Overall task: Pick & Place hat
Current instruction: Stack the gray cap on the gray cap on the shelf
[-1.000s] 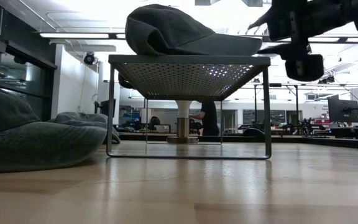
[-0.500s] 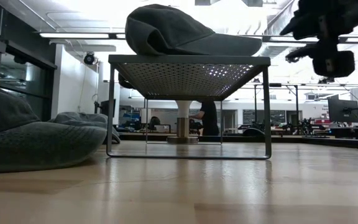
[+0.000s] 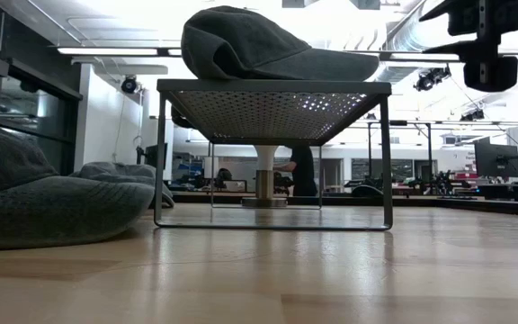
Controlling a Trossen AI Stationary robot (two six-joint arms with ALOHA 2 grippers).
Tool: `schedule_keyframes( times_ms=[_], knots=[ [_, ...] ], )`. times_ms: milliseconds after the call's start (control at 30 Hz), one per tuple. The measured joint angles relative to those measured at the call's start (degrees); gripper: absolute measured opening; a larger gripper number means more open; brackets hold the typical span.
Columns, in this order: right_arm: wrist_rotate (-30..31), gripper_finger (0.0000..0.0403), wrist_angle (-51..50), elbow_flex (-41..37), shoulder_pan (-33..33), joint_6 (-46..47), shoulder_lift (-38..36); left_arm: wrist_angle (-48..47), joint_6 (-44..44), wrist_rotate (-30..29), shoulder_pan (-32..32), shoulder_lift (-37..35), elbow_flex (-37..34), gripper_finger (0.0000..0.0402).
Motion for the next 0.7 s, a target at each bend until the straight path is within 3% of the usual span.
schedule_keyframes(
  times_ms=[167,300,700],
  knots=[
    [1.95,0.0179,0.74,0.00,0.01,-2.77,-2.11,-1.00,0.50,7.50,6.63,1.09,0.00,0.0216],
    [3.39,0.0179,6.11,0.80,0.01,-10.57,-2.35,-1.65,3.46,12.89,12.15,2.46,0.00,0.0196],
    [9.73,0.0179,2.66,17.14,0.02,-32.84,3.38,-13.32,10.94,31.21,32.29,7.48,0.00,0.0182]
  ],
)
